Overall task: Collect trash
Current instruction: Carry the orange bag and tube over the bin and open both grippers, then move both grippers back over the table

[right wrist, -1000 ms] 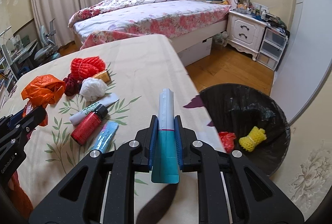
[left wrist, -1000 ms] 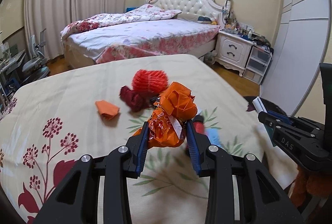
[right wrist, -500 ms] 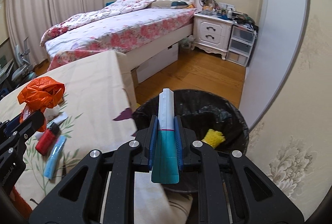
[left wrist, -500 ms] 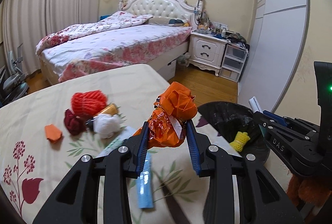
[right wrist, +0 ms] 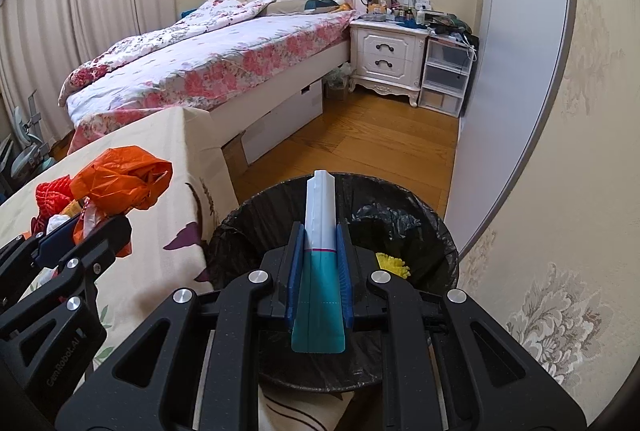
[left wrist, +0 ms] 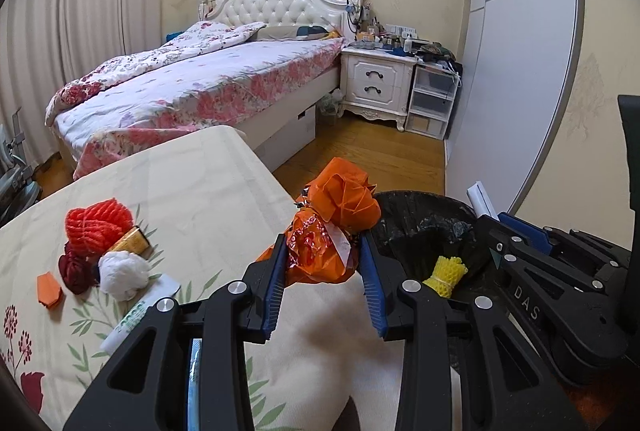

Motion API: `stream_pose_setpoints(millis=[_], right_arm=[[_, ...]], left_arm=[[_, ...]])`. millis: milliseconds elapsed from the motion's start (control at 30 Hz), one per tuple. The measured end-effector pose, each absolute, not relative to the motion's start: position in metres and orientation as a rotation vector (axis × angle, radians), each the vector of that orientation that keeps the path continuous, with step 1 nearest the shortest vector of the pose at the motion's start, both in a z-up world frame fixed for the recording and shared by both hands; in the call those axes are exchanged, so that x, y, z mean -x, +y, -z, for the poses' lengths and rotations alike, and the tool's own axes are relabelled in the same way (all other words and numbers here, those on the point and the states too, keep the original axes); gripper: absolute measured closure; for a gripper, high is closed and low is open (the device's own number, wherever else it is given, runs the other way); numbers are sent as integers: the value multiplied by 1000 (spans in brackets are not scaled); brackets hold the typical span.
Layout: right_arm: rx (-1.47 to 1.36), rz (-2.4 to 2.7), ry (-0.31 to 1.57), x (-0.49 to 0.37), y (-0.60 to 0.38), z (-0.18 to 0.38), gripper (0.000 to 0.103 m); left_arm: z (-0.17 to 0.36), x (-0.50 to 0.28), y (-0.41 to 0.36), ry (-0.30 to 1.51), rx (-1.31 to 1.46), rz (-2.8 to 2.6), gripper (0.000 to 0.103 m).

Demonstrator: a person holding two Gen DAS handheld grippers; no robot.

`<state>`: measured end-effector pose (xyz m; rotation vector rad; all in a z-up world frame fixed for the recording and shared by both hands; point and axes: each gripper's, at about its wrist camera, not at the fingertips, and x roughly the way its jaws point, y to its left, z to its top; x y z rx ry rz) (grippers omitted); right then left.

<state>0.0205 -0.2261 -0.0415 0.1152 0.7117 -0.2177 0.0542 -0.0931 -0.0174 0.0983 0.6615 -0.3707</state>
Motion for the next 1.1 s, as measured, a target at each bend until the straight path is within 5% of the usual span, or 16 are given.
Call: stream_pose_setpoints(millis=[667,833,1100], right_arm=[[-175,261,746,-39,-256,62,85],[-190,271,751,-42,-260,66,83],[-201,293,745,-40,-264,66,74]], left_arm=[[39,-91,-132,711,-161,381,67],[44,-96,-133,732,-148,386,47],[41,-96,-128,723,-126,364,30]])
